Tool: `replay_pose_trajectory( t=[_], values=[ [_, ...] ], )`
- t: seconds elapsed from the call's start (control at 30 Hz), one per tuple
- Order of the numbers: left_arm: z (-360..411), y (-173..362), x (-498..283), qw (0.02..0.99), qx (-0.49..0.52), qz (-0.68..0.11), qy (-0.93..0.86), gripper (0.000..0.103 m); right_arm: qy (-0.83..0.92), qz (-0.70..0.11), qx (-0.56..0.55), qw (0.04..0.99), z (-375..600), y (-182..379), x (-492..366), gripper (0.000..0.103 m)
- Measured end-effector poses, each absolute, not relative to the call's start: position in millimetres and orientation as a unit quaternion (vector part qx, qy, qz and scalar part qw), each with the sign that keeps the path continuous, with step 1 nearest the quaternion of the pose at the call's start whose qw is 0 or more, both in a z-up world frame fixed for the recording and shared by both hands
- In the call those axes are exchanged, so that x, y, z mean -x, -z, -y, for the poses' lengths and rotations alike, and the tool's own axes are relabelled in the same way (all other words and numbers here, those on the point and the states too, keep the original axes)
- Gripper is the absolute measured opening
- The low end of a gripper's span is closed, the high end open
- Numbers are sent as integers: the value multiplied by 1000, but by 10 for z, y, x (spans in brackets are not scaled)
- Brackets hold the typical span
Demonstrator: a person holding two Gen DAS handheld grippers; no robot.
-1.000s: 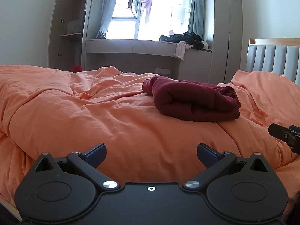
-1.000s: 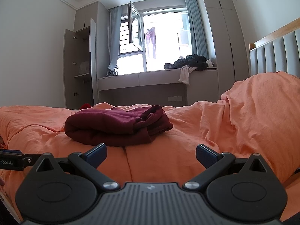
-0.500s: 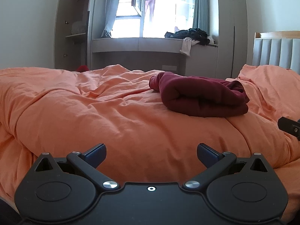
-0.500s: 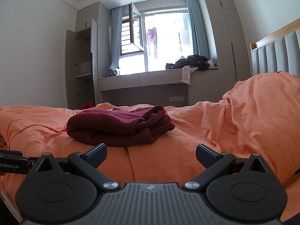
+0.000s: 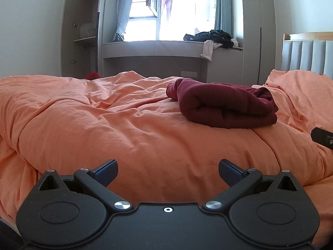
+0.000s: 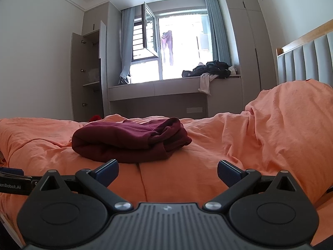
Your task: Fold small clothes
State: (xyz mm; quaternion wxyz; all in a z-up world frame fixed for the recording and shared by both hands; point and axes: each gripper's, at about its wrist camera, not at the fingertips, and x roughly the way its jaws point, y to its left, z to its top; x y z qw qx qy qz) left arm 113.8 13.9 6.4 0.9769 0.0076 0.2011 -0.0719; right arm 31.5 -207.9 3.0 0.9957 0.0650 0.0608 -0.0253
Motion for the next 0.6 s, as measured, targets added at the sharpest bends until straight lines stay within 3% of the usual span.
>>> replay_pose_trajectory(
  t=[0.6],
  values=[
    [-114,-31,-1129,977,-19,-201,72,103,21,-65,-67,995,2093,-33,-322,103]
  ],
)
